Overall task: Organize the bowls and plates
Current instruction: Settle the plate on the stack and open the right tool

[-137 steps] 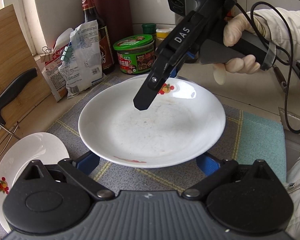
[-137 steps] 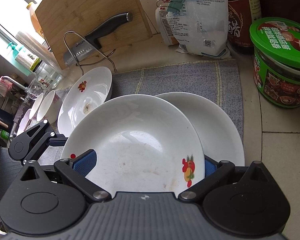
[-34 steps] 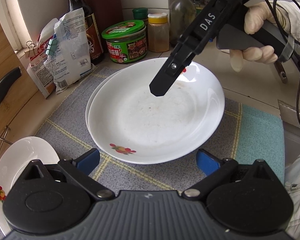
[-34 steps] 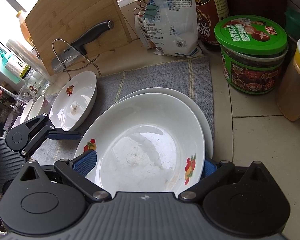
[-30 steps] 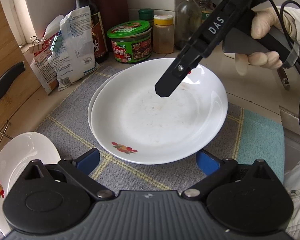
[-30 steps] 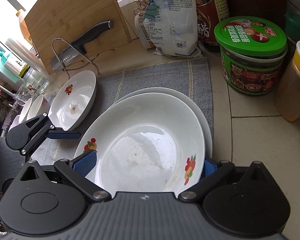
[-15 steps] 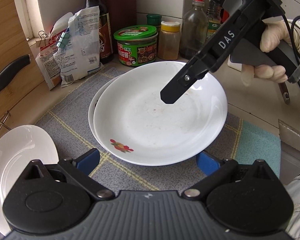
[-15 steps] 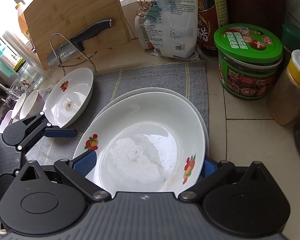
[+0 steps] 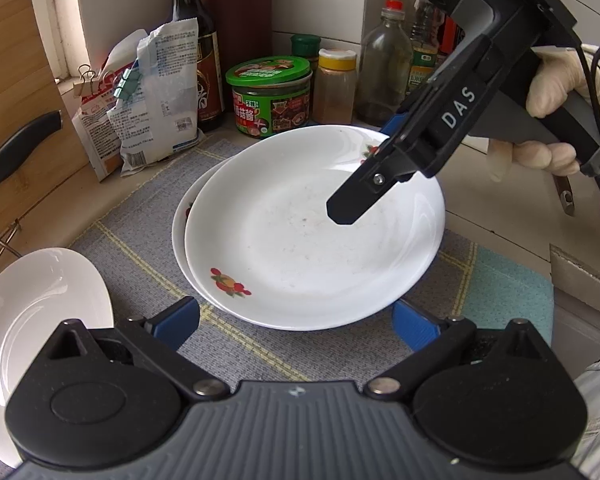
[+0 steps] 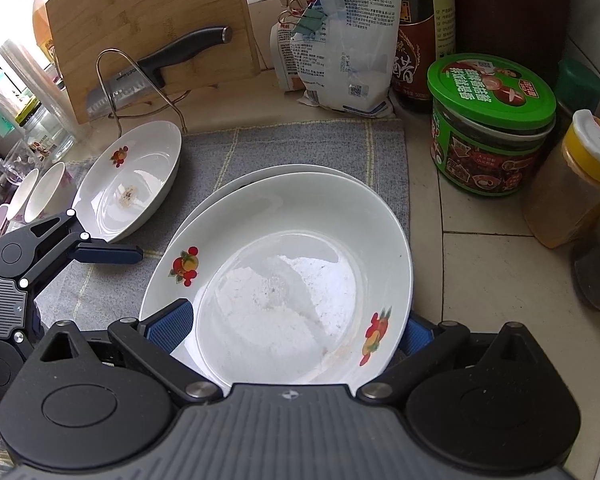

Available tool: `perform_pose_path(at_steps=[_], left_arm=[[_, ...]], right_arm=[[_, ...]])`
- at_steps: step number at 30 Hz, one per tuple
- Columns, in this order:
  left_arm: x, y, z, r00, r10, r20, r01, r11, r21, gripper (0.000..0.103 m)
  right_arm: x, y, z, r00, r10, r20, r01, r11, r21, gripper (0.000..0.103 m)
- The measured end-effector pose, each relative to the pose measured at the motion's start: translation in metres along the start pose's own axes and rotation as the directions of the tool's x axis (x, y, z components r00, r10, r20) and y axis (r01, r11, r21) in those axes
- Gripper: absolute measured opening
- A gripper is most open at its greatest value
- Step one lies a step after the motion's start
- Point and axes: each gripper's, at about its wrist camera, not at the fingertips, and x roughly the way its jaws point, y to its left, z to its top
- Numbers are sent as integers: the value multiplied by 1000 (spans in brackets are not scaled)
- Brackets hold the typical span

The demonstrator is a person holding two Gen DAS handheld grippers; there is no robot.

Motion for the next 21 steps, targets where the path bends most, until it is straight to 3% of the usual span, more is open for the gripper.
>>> perform_pose_path(at_steps=[21], left_arm=[[-17,-17,-3,999,24,47,-22,999,-38,102]], right_arm=[[-16,4,-22,1000,-30,2,31,999,-26,103]])
